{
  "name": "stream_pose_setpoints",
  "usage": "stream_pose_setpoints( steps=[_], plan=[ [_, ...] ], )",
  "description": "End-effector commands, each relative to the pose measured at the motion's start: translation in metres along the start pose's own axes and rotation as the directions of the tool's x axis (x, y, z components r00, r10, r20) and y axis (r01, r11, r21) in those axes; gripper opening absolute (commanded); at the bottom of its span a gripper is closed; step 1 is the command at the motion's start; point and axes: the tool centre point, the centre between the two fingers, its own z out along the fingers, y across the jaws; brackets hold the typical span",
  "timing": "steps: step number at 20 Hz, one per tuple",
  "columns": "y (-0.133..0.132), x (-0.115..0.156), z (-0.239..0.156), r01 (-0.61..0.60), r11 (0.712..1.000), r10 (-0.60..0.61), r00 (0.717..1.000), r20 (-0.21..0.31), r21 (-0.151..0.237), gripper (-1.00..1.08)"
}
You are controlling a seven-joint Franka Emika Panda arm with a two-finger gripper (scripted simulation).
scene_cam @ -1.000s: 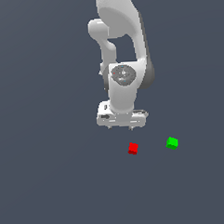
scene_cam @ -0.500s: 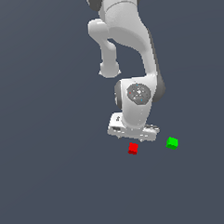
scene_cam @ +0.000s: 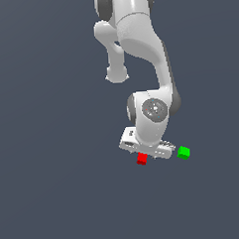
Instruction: Stack the red cube on top of the green cube.
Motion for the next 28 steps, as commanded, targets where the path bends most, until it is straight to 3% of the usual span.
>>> stream_pose_setpoints(
  steps=[1, 8, 17, 23, 24, 28],
  plan=[
    [-0.002, 0.002, 0.001, -0.006, 1.000, 0.006, 1.000, -0.001, 0.000, 1.00],
    [-0.001, 0.002, 0.005, -0.005, 1.000, 0.005, 1.000, 0.000, 0.000, 1.00],
    [-0.001, 0.001, 0.046, -0.006, 1.000, 0.006, 1.000, -0.001, 0.000, 1.00],
    [-0.002, 0.002, 0.051, -0.006, 1.000, 0.006, 1.000, -0.001, 0.000, 1.00],
    [-0.002, 0.002, 0.051, -0.006, 1.000, 0.006, 1.000, -0.001, 0.000, -1.00],
    [-0.002, 0.002, 0.051, -0.006, 1.000, 0.006, 1.000, -0.001, 0.000, -1.00]
  ],
)
